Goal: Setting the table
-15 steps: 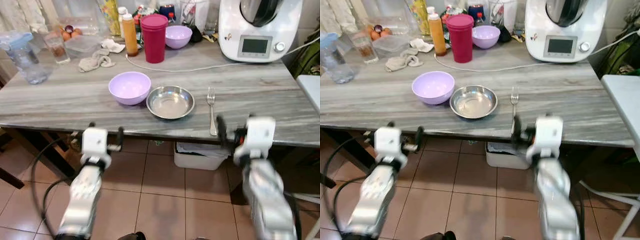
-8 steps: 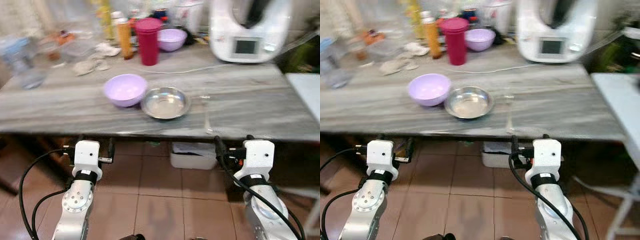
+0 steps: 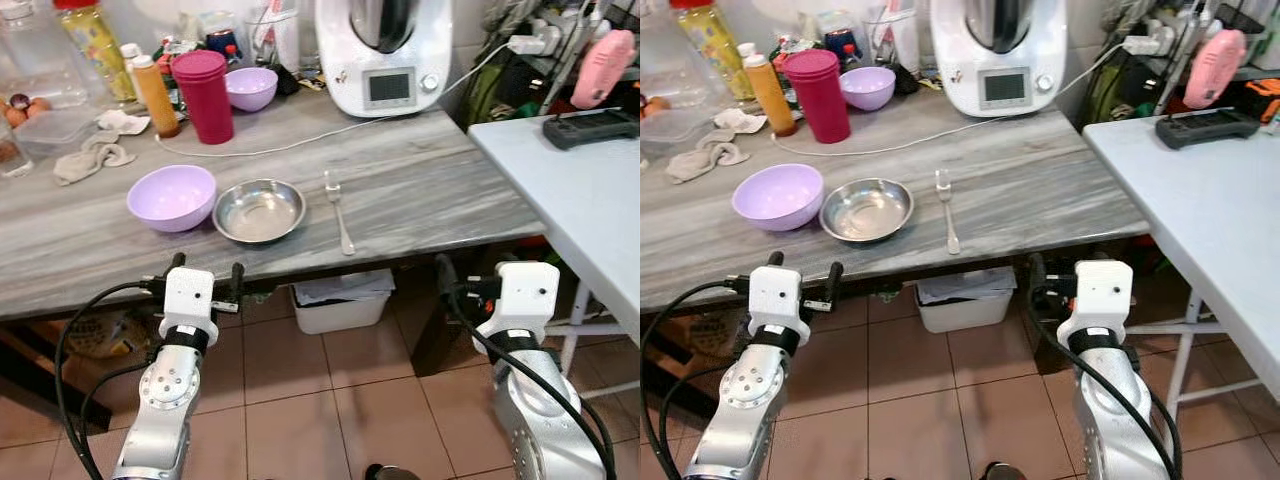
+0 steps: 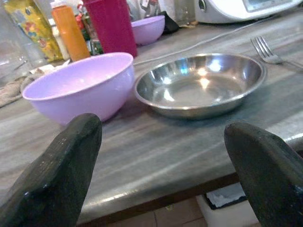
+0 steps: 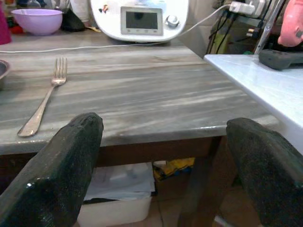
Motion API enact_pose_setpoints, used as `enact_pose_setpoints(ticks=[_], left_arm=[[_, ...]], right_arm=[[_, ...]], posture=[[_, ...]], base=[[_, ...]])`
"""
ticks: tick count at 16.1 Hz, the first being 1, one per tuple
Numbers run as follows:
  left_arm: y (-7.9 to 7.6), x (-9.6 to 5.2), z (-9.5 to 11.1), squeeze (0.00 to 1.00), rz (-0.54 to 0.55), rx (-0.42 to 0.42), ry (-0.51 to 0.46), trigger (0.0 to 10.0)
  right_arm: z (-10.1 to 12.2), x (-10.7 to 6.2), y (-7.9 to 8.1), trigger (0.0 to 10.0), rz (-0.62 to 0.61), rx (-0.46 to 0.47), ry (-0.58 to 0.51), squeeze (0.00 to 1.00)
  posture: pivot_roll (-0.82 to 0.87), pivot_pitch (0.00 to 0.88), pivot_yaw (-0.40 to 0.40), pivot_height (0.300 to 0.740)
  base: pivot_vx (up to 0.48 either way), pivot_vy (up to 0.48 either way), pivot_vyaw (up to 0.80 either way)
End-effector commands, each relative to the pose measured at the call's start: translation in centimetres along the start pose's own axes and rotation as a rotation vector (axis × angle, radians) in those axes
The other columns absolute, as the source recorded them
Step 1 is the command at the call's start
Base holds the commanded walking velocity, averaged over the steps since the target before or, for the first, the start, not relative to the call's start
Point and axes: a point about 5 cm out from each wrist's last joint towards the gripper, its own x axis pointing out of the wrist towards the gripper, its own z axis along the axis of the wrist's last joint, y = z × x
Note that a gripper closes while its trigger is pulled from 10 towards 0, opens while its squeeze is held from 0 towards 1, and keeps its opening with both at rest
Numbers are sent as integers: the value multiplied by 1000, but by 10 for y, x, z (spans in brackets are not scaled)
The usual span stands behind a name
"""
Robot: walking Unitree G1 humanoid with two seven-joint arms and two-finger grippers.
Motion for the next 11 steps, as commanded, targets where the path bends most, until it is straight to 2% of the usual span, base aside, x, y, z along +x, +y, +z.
enact_pose_setpoints(ticks=[1, 6, 8, 9, 11], left_arm=[[2, 2, -1, 0, 16, 5, 14, 10000], [-3, 9, 3, 0, 11, -2, 9, 10000], [-4, 11, 3, 0, -1, 2, 9, 10000], [-5, 11, 3, 0, -1, 2, 12, 10000], [-6, 13, 4, 0, -2, 1, 11, 10000]], right_arm=[[3, 4, 3, 10000, 14, 12, -11, 0], [10, 15, 0, 10000, 5, 50, -23, 0], [14, 20, 3, 10000, 7, 20, -40, 0], [15, 21, 4, 10000, 14, 53, -56, 0], [14, 22, 2, 10000, -9, 60, -47, 0]], posture=[[-234, 78, 57, 740], [-242, 85, 61, 740], [-249, 84, 65, 740], [-248, 85, 68, 740], [-242, 81, 69, 740]], base=[[0, 0, 0], [0, 0, 0], [0, 0, 0], [0, 0, 0], [-127, 0, 0]])
